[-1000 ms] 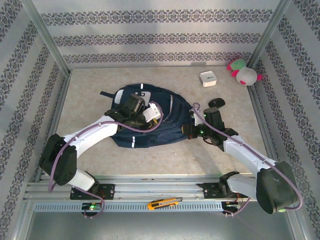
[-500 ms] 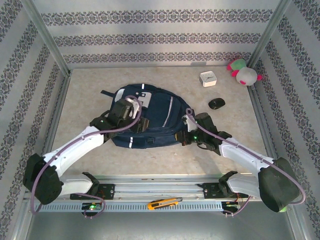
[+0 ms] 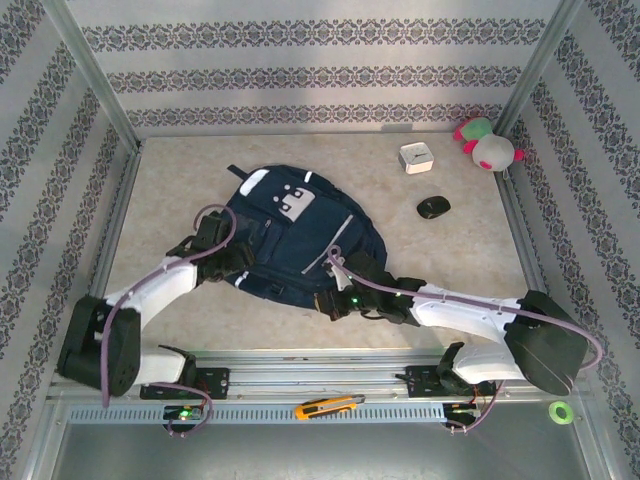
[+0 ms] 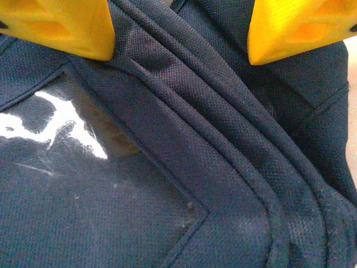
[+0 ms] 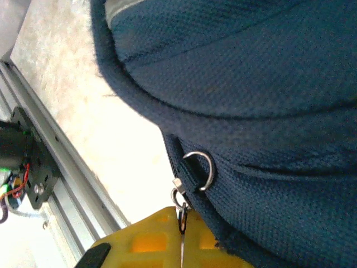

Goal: Pack the student bag

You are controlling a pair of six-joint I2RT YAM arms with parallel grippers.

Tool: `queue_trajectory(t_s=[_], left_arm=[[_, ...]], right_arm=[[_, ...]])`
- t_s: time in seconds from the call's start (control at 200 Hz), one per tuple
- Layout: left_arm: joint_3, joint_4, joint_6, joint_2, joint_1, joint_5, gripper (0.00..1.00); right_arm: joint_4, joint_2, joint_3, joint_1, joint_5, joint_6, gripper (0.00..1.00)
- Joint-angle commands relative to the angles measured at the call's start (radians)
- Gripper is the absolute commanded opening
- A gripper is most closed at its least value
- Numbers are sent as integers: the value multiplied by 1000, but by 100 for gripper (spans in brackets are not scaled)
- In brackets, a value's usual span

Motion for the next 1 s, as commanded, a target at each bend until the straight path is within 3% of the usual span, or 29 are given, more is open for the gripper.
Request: queue_trajectory(t_s=[0.0, 0.1, 0.365, 0.515, 0.6, 0.874, 0.994], left_arm=[[123, 173, 122, 57, 31, 45, 73], [113, 228, 268, 7, 13, 121, 82], [-56, 225, 845, -301, -67, 305, 80], [-19, 92, 1167, -299, -222, 348, 83], [2, 77, 1366, -237, -332, 298, 86], [54, 298, 1519, -15, -400, 271, 92], [95, 341, 1538, 86, -419, 227, 90]], right_arm=[[21, 6, 32, -5, -1, 12, 0], [18, -3, 11, -48, -31, 19, 0], [-18, -51, -15, -158, -131, -15, 0], [-24, -59, -25, -200, -177, -36, 0], [-12, -50, -33, -217, -192, -52, 0], [-15, -43, -27, -249, -240, -79, 0], [-14, -42, -25, -259, -248, -81, 0]])
